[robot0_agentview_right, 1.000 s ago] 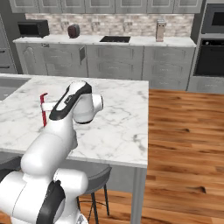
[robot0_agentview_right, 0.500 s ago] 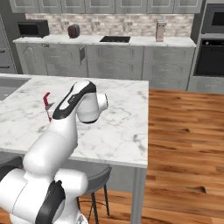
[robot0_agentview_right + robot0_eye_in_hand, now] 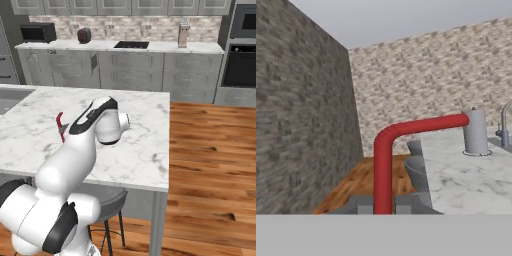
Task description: Take a straw from the drawer in front and place it inside the glass cup on the dining counter.
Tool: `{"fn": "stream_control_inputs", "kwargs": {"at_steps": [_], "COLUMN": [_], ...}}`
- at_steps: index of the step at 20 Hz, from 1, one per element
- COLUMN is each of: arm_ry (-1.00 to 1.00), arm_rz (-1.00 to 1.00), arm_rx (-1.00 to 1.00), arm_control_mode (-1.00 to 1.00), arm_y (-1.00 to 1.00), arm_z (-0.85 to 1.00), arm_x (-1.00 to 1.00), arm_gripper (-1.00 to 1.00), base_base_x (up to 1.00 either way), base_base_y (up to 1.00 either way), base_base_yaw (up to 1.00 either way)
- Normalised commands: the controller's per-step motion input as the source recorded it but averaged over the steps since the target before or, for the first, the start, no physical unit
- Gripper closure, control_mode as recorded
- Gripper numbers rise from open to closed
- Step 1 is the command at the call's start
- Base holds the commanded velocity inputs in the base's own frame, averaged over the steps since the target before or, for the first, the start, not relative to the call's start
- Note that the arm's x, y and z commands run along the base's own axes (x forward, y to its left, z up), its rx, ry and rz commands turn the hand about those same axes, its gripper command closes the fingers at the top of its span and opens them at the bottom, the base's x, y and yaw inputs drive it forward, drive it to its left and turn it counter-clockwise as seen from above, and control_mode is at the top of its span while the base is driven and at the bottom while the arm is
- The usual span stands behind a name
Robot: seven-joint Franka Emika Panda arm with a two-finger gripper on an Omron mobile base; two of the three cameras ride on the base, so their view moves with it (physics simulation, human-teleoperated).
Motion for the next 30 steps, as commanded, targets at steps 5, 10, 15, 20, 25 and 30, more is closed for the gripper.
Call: {"fn": "stream_control_inputs", "kwargs": {"at_steps": [5,10,15,20,25,30], "arm_ry": [0.0,0.0,0.0,0.0,0.0,0.0], "arm_rz": [0.07,0.04,0.02,0.02,0.02,0.02], "arm_rx": [0.04,0.04,0.02,0.01,0.01,0.0], "arm_control_mode": [-1.0,-1.0,-1.0,-1.0,-1.0,-1.0], "arm_y": [0.02,0.0,0.0,0.0,0.0,0.0], "arm_z": [-0.22,-0.15,-0.2,-0.23,-0.25,-0.25], "arm_x": [0.23,0.25,0.26,0.11,0.08,0.19], "arm_gripper": [1.0,1.0,1.0,1.0,1.0,1.0], "base_base_x": [0.0,0.0,0.0,0.0,0.0,0.0], "base_base_y": [0.0,0.0,0.0,0.0,0.0,0.0], "base_base_yaw": [0.0,0.0,0.0,0.0,0.0,0.0]}}
